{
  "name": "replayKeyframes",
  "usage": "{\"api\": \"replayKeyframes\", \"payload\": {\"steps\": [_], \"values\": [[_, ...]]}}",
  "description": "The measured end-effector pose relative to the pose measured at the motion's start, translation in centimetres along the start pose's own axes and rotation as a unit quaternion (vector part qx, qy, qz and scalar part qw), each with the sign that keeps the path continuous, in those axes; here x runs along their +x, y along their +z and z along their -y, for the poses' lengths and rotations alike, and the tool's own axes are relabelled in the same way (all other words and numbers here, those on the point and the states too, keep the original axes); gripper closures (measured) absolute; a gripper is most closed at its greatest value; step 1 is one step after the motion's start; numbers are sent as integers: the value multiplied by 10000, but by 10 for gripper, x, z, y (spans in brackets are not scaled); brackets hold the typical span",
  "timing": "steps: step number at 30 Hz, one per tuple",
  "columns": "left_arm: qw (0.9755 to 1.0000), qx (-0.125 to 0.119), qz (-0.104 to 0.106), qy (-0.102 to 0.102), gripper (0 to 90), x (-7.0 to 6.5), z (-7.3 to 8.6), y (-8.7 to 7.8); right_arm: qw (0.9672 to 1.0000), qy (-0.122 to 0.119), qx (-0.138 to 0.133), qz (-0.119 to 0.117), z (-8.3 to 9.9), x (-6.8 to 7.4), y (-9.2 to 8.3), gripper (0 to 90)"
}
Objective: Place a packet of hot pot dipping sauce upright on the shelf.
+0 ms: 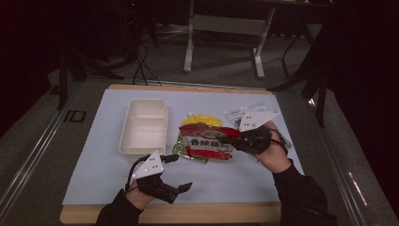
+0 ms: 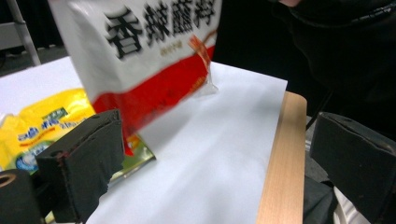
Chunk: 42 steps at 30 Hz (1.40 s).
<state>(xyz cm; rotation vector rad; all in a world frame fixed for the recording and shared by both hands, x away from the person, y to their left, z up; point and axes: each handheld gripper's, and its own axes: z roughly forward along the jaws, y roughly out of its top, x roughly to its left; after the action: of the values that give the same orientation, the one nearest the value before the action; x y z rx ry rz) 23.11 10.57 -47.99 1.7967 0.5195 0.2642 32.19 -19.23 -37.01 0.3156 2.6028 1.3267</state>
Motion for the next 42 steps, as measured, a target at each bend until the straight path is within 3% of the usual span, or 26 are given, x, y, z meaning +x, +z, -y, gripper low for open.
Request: {"api": "replayKeyframes", "payload": {"steps": [8,14,23,34,42], "values": [[9997,-13,-251,68,31,2,24,-2,9999,150,12,39,-16,-13,15,899],[9993,-17,-360,80,31,3,33,-2,9997,245,11,91,-26,-25,30,900],[9981,-35,-491,357,31,0,40,2,9993,352,-104,100,-47,-42,51,900],[9983,-121,-521,216,31,4,46,0,9982,505,-298,-84,-72,-59,83,900],[9978,-186,-584,235,31,4,49,-2,9971,594,-457,-96,-84,-67,108,900]]}}
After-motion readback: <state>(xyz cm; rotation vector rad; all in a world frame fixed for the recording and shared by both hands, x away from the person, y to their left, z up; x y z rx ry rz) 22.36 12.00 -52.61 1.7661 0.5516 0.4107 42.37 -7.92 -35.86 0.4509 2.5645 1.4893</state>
